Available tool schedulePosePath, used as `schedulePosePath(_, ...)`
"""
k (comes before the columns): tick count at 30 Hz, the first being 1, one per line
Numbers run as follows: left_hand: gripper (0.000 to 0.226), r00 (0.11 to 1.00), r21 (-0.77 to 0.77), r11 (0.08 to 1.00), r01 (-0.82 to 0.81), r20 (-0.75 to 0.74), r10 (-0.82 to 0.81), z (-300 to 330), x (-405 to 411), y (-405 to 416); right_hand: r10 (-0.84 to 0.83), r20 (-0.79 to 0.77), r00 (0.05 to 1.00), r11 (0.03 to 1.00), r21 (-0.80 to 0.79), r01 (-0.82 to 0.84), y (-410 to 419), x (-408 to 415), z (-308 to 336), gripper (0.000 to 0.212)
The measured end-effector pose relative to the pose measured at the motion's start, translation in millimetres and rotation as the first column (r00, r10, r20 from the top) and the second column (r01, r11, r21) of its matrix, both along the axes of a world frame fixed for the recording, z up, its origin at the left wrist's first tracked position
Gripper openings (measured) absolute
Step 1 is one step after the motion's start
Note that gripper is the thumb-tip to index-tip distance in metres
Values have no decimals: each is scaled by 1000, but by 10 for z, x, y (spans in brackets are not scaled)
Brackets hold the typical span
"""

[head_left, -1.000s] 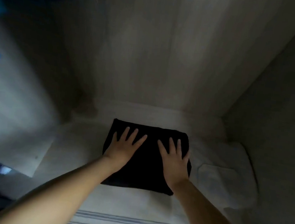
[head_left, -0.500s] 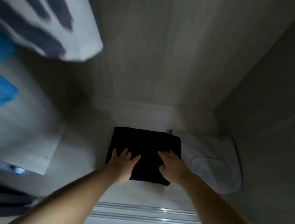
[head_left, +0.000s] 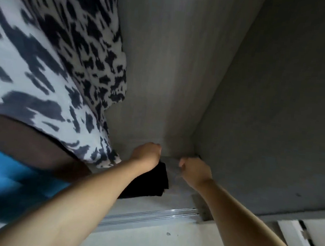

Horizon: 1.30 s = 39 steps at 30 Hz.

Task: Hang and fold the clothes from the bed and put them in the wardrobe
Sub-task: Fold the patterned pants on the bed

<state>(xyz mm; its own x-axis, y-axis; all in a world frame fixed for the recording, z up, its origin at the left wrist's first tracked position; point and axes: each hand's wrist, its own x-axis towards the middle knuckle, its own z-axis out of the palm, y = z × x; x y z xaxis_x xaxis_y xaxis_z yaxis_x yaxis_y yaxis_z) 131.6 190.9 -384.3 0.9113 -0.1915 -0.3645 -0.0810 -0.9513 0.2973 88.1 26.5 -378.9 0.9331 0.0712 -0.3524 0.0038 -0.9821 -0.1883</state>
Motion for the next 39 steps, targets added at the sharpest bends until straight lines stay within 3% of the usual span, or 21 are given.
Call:
schedulePosePath(7, 21, 956, -7, 966, 257, 148, -253, 1325, -277, -507, -138, 75, 988, 988, -55, 142, -320, -668, 1227, 28)
schedulePosePath(11, 22, 897, -82, 899, 430, 153, -415, 1595, -597, -791, -283, 81, 956, 954, -81, 290, -553, -1180, 1516, 31)
schedulePosePath(16, 22, 747, -9, 759, 651, 185, -638, 1863, -1072, -1497, -442, 138, 886, 878, -136, 459, -1053, -1945, 1765, 26)
schedulePosePath(23, 24, 530, -133, 513, 848, 239, -814, 2170, -2179, -2971, -742, 203, 639, 619, -158, 769, -2057, -3384, 2142, 36)
schedulePosePath(28, 25, 344, -118, 323, 939, 283, -895, 2370, -2881, -3972, -841, 240, 484, 440, -216, 872, -2748, -4460, 2283, 38)
schedulePosePath(34, 25, 322, -160, 289, 944, 254, -912, 2418, -3558, -5222, -915, 273, 298, 261, -164, 951, -3783, -5616, 2291, 38)
schedulePosePath(39, 27, 302, -162, 268, 950, 240, -923, 2370, -3918, -5942, -933, 257, 253, 210, -182, 961, -4540, -6129, 2350, 40)
